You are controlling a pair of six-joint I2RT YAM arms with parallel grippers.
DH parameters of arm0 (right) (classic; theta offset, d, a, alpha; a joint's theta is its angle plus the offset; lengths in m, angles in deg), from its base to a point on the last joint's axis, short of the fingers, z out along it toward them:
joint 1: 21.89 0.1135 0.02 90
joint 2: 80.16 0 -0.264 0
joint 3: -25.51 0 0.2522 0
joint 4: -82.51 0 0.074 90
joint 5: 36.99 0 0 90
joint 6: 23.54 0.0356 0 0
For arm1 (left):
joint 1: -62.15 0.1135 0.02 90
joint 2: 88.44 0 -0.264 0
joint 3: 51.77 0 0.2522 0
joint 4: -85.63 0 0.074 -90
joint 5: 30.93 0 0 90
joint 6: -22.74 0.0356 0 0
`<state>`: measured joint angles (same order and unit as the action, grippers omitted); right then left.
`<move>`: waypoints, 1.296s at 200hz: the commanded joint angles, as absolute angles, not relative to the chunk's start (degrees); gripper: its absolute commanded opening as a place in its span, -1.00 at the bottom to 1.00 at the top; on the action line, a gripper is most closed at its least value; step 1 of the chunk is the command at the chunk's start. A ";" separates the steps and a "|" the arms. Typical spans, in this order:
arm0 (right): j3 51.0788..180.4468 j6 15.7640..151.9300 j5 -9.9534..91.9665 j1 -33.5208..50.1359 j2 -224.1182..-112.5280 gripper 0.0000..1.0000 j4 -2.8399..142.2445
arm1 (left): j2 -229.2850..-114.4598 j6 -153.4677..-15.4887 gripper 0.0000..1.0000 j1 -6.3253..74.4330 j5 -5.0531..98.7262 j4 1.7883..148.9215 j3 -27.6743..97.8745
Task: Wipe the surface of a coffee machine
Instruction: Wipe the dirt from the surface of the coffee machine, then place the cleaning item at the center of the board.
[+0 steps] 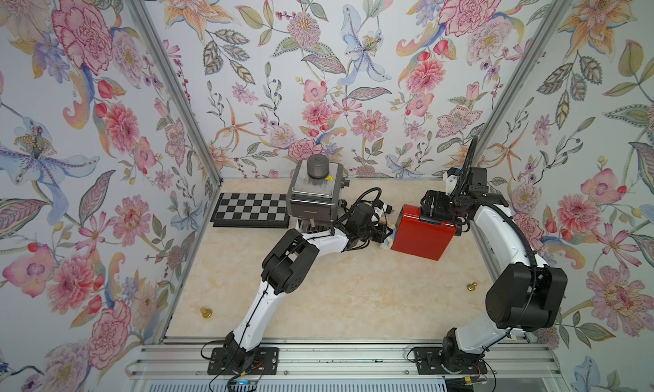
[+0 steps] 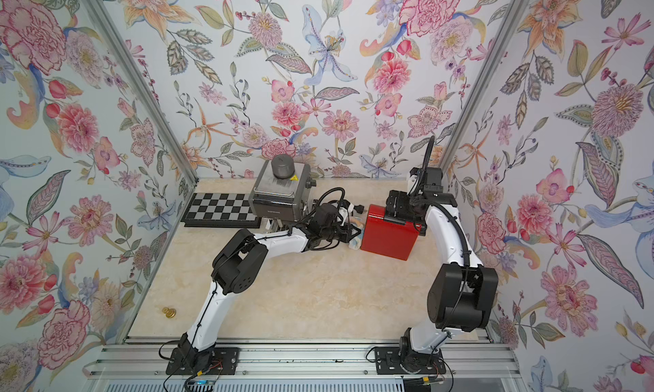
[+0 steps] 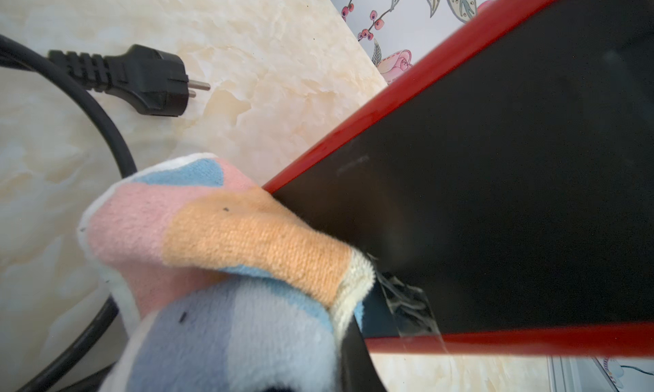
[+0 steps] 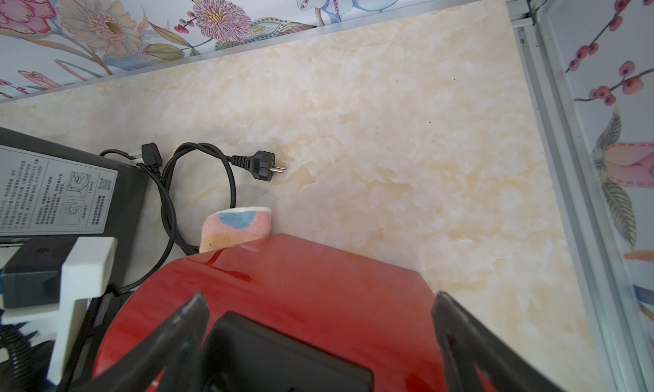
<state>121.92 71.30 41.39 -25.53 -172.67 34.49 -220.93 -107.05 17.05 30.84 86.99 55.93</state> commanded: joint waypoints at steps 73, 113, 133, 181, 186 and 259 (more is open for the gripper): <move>120.66 72.26 39.49 -25.15 -171.65 0.99 32.19 | -204.66 -102.01 -1.00 15.74 26.85 86.38 58.36; 120.92 72.33 39.06 -25.07 -171.59 0.99 32.27 | -201.07 -99.55 -1.00 16.95 28.87 82.82 58.00; 120.97 72.14 38.88 -24.99 -170.79 0.99 32.89 | -198.03 -98.52 -1.00 17.02 30.32 81.75 56.35; 117.64 72.00 37.00 -22.61 -161.63 0.99 43.46 | -187.28 -93.85 -1.00 15.10 34.44 76.14 47.90; 118.11 71.91 37.01 -22.14 -161.25 0.99 43.36 | -186.00 -93.46 -1.00 14.68 35.52 75.29 46.56; 119.59 72.18 37.42 -13.42 -156.95 0.99 43.00 | -172.39 -98.36 -1.00 5.35 51.76 68.79 20.68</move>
<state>119.08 71.50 37.83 -16.07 -158.35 42.56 -173.30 -95.36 7.32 44.63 71.88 27.62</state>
